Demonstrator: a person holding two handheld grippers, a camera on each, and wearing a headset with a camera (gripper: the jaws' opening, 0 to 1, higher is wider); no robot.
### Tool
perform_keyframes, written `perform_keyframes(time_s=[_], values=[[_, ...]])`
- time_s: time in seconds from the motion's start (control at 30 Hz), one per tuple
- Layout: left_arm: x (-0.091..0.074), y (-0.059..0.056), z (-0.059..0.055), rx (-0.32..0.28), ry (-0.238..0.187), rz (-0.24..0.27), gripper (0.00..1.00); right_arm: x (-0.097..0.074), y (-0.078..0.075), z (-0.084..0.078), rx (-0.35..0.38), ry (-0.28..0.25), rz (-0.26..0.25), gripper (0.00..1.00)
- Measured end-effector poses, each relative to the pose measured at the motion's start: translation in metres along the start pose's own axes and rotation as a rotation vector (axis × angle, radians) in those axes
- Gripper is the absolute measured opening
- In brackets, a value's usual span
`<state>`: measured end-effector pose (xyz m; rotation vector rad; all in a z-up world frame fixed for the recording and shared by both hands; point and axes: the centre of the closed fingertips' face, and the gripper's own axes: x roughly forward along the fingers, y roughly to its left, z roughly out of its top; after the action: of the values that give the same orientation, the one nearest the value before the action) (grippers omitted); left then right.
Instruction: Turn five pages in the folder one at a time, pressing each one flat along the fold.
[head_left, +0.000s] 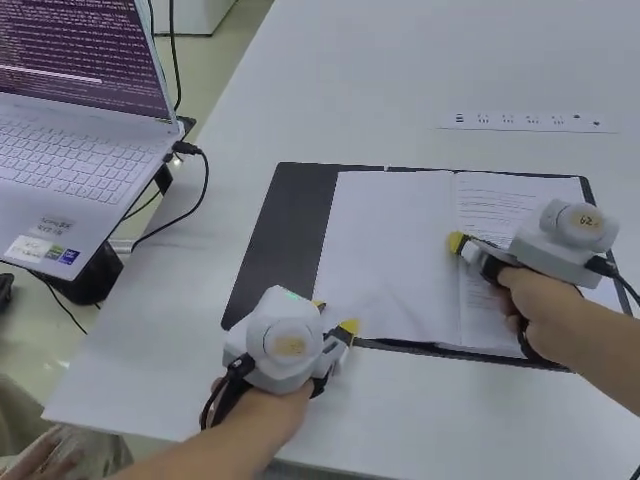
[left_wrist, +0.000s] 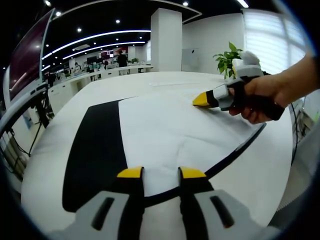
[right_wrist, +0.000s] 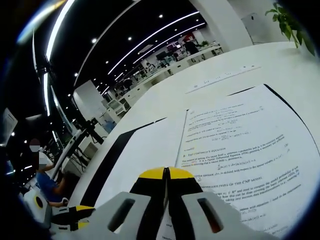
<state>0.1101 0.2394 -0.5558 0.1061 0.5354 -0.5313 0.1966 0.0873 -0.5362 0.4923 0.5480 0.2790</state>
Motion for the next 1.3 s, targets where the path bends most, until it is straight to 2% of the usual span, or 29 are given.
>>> perform_keyframes(time_s=[0.47, 0.67, 0.9, 1.3], values=[[0.0, 0.0, 0.0, -0.006, -0.002, 0.001, 0.26, -0.032, 0.013, -0.031, 0.013, 0.012, 0.02, 0.0], [0.0, 0.0, 0.0, -0.007, -0.001, 0.002, 0.26, -0.041, 0.015, -0.045, -0.006, 0.05, 0.048, 0.0], [0.0, 0.0, -0.001, -0.009, 0.0, 0.002, 0.26, -0.06, 0.019, -0.064, -0.018, 0.083, 0.079, 0.0], [0.001, 0.0, -0.001, -0.013, 0.004, 0.003, 0.26, -0.089, 0.025, -0.09, 0.04, 0.16, 0.123, 0.0]])
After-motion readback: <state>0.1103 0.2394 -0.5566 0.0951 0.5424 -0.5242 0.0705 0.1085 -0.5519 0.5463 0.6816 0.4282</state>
